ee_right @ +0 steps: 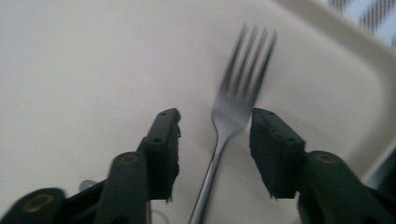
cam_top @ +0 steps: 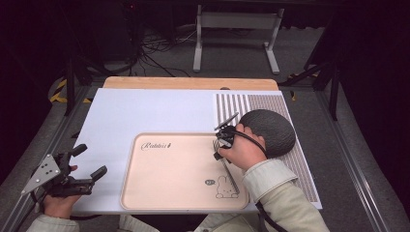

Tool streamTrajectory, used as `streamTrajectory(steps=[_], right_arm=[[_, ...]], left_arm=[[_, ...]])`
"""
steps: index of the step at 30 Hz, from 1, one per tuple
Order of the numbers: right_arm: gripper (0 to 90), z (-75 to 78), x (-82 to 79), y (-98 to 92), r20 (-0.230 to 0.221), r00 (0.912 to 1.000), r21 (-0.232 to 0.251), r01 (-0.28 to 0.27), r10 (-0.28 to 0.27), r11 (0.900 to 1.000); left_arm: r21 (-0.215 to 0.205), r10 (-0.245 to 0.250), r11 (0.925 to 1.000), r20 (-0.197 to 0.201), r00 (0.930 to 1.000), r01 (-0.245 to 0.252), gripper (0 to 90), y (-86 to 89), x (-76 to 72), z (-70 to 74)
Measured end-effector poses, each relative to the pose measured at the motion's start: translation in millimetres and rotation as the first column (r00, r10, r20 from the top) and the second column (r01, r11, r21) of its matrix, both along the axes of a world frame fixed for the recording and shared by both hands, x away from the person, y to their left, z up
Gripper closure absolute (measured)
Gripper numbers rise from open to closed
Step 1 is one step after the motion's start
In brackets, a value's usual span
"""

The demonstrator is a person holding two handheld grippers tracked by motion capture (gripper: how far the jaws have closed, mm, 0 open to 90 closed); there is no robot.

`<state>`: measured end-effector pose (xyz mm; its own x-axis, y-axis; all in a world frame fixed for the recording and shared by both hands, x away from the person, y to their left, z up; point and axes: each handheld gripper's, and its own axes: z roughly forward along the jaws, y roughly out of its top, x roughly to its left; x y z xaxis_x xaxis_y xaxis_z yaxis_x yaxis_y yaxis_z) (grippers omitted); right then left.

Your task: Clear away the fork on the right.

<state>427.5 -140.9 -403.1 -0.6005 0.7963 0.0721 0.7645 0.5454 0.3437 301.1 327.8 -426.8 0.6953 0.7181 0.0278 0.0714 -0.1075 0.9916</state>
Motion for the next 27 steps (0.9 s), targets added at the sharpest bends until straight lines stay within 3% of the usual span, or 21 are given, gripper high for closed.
streamTrajectory(steps=[1,2,3,4,5,6,7,8,10,11,12,14,17,19,20,21,22,25,27], right_arm=[[50.5,0.0,0.0,0.0,0.0,1.0,0.0,0.0,0.0,1.0],[45.2,0.2,0.4,1.0,0.042,0.9971,0.005,-0.063,0.063,0.998],[38.5,0.7,1.7,2.0,0.101,0.9843,0.009,-0.147,0.145,0.989],[35.2,0.9,2.5,3.0,0.148,0.9652,0.006,-0.219,0.216,0.976],[31.9,1.2,3.0,3.5,0.173,0.9509,0.006,-0.261,0.256,0.965],[31.9,1.2,3.0,3.5,0.173,0.9509,0.006,-0.261,0.256,0.965],[27.7,0.4,3.5,5.1,0.227,0.9144,0.015,-0.348,0.335,0.938],[27.7,0.4,3.5,5.1,0.227,0.9144,0.015,-0.348,0.335,0.938],[27.7,-0.4,4.1,5.3,0.26,0.8801,0.038,-0.421,0.398,0.906],[27.7,-0.4,4.1,5.3,0.26,0.8801,0.038,-0.421,0.398,0.906],[31.4,-0.6,4.3,5.1,0.265,0.8716,0.042,-0.438,0.412,0.898],[46.1,0.1,4.2,3.5,0.246,0.8677,0.039,-0.454,0.432,0.89],[72.7,0.5,6.7,0.5,0.228,0.8354,-0.003,-0.513,0.5,0.858],[83.9,0.5,8.2,-2.0,0.227,0.8101,-0.017,-0.551,0.54,0.834],[87.4,0.2,9.1,-3.3,0.226,0.805,-0.012,-0.561,0.549,0.828],[90.0,-0.8,10.2,-5.1,0.231,0.793,-0.01,-0.577,0.564,0.816],[90.0,-1.2,10.1,-5.8,0.227,0.791,-0.011,-0.581,0.568,0.814],[90.0,-5.2,11.3,-7.1,0.215,0.768,-0.015,-0.615,0.603,0.788],[90.0,-7.0,11.3,-7.1,0.206,0.7669,-0.015,-0.618,0.608,0.786]], left_arm=[[0.0,0.0,1.0,0.0,1.0,0.0,0.2,0.0,0.0,0.0],[0.0,0.0,1.0,0.0,1.0,0.0,0.2,0.0,0.0,0.0],[0.0,0.0,1.0,0.001,1.0,0.0,0.2,0.1,-0.1,0.1],[0.0,0.0,1.0,0.001,1.0,0.0,0.2,0.1,-0.1,0.1],[-0.001,0.0,1.0,0.0,1.0,0.0,0.2,0.1,0.0,0.0],[-0.001,0.0,1.0,0.0,1.0,0.0,0.2,0.1,0.0,0.0],[0.0,0.0,1.0,0.0,1.0,0.0,0.2,0.1,0.0,0.0],[0.0,0.0,1.0,0.0,1.0,0.0,0.2,0.1,0.1,0.0],[0.0,0.0,1.0,0.0,1.0,0.0,0.2,0.1,0.0,0.0],[0.0,0.0,1.0,0.0,1.0,0.0,0.2,0.1,0.0,0.0],[0.0,0.0,1.0,0.0,1.0,0.0,0.2,0.1,0.0,0.0],[0.001,0.0,1.0,0.0,1.0,0.0,0.2,0.0,0.1,-0.1],[0.002,0.002,1.0,0.0,1.0,-0.002,0.2,-0.9,0.0,-0.1],[0.002,0.003,1.0,0.003,1.0,-0.003,0.2,-1.3,0.0,-0.3],[0.002,0.003,1.0,0.003,1.0,-0.003,0.2,-1.3,0.0,-0.3],[0.003,0.002,1.0,0.001,1.0,-0.002,0.2,-0.8,0.0,-0.2],[0.004,0.001,1.0,0.0,1.0,-0.001,0.2,-0.4,0.1,-0.2],[-0.001,0.002,1.0,-0.001,1.0,-0.002,0.2,-0.9,0.2,-0.4],[0.002,0.001,1.0,0.0,1.0,-0.001,0.2,-1.1,0.2,-0.3]])
